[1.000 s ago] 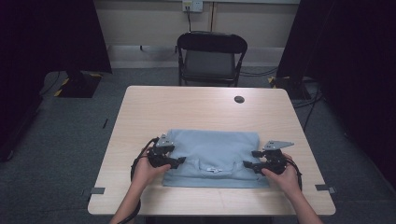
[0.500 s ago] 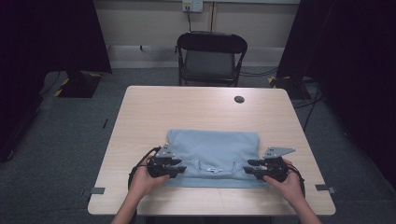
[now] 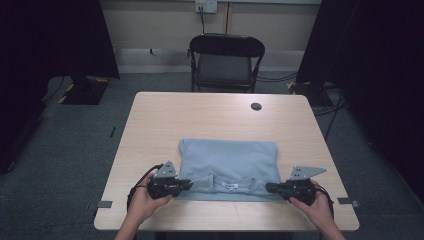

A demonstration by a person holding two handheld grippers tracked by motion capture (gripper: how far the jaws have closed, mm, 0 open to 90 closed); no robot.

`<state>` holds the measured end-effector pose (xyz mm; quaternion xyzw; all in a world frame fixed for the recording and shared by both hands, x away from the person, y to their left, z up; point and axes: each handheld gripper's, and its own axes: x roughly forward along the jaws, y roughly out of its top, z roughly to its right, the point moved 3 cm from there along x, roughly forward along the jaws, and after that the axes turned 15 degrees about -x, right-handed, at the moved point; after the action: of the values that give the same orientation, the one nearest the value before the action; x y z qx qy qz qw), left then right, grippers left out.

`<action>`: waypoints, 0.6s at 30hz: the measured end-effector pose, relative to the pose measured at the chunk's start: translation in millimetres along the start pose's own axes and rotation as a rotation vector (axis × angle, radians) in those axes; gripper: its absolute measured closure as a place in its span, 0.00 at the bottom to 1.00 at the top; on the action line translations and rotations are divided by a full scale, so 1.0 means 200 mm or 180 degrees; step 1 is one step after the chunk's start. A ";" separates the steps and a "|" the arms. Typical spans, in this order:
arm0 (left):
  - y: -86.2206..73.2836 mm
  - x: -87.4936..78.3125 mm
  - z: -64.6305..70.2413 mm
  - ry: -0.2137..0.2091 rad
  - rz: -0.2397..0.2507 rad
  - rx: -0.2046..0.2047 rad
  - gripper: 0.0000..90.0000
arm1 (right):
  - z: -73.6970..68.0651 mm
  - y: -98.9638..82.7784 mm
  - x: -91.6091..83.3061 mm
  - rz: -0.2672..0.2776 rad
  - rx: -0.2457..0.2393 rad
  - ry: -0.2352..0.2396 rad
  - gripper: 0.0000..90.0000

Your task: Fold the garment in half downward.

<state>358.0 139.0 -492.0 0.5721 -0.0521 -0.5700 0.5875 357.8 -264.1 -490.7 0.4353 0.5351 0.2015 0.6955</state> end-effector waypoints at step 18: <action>0.06 -0.01 -0.06 0.0310 0.0238 -0.0118 0.23 | -0.03 0.03 -0.03 0.0095 0.0050 -0.0236 0.35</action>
<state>373.6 144.3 -486.5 0.5858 -0.0342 -0.5200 0.6207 351.8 -263.2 -481.7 0.4559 0.5039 0.1913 0.7083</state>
